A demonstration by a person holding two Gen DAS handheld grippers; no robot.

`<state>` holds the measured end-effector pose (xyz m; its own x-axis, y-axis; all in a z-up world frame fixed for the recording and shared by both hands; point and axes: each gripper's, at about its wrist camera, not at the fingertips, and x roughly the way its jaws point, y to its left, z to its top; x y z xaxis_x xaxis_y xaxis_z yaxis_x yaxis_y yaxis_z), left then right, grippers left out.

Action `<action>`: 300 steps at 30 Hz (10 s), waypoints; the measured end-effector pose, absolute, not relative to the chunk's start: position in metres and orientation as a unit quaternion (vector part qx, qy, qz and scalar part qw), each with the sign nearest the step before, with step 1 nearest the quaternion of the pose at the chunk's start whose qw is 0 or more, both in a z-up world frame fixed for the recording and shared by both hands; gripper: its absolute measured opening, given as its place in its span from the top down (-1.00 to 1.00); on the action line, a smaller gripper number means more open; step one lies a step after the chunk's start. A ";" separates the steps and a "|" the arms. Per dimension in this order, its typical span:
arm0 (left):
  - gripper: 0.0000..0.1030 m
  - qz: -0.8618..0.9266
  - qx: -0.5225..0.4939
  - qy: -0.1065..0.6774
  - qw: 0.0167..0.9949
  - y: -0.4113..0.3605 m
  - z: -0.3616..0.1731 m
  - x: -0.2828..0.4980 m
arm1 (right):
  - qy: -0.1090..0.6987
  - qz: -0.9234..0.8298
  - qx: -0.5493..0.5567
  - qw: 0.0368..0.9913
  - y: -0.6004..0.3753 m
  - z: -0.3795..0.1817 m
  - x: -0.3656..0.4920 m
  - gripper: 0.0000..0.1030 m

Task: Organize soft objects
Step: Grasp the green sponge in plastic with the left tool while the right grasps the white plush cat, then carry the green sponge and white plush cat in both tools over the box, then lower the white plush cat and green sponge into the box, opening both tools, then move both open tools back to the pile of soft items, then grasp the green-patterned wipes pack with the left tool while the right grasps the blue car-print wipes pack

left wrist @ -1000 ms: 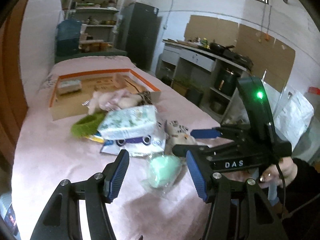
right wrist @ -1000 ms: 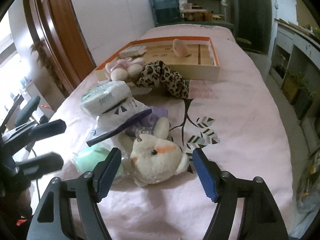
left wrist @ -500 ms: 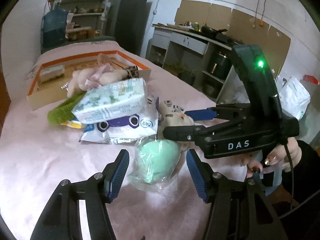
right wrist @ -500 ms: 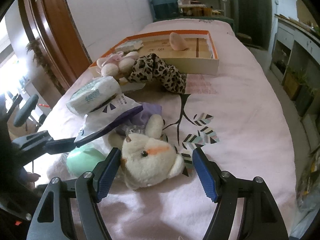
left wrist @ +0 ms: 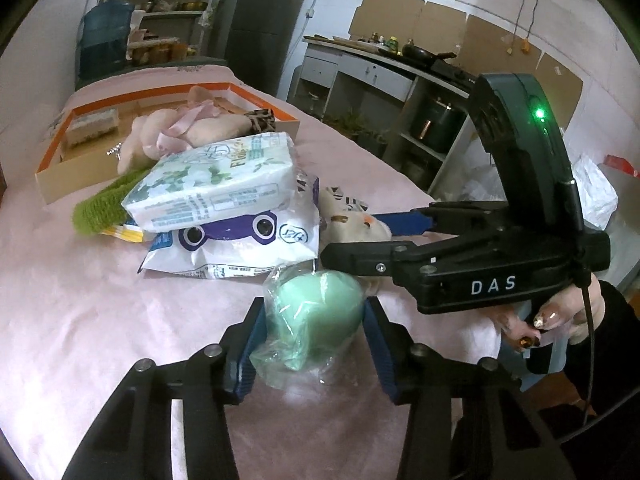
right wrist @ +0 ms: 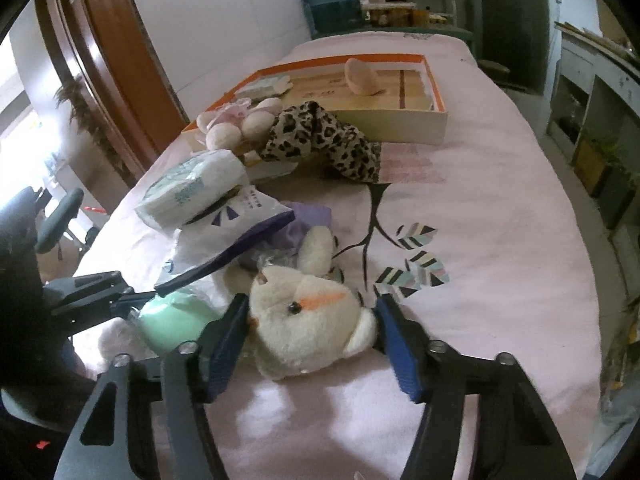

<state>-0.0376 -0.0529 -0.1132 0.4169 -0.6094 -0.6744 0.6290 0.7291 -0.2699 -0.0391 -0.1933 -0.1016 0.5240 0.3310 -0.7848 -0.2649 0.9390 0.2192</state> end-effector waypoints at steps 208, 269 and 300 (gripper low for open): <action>-0.21 -0.069 -0.035 0.416 0.906 0.003 -0.079 0.204 | 0.449 0.143 0.032 0.881 -0.141 -0.069 0.193 -0.28; -0.29 -0.057 0.006 0.321 0.945 0.014 0.006 0.038 | 0.340 0.140 0.003 0.930 -0.150 0.019 -0.010 -0.46; -0.29 -0.100 -0.019 0.323 0.941 0.011 -0.018 -0.015 | 0.365 0.096 -0.003 0.926 -0.178 -0.021 -0.047 -0.46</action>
<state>-0.0152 0.0115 -0.0179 0.7716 -0.2009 -0.6035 0.1762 0.9792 -0.1007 -0.0470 -0.1775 -0.0205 0.7152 0.1753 -0.6766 -0.1794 0.9816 0.0648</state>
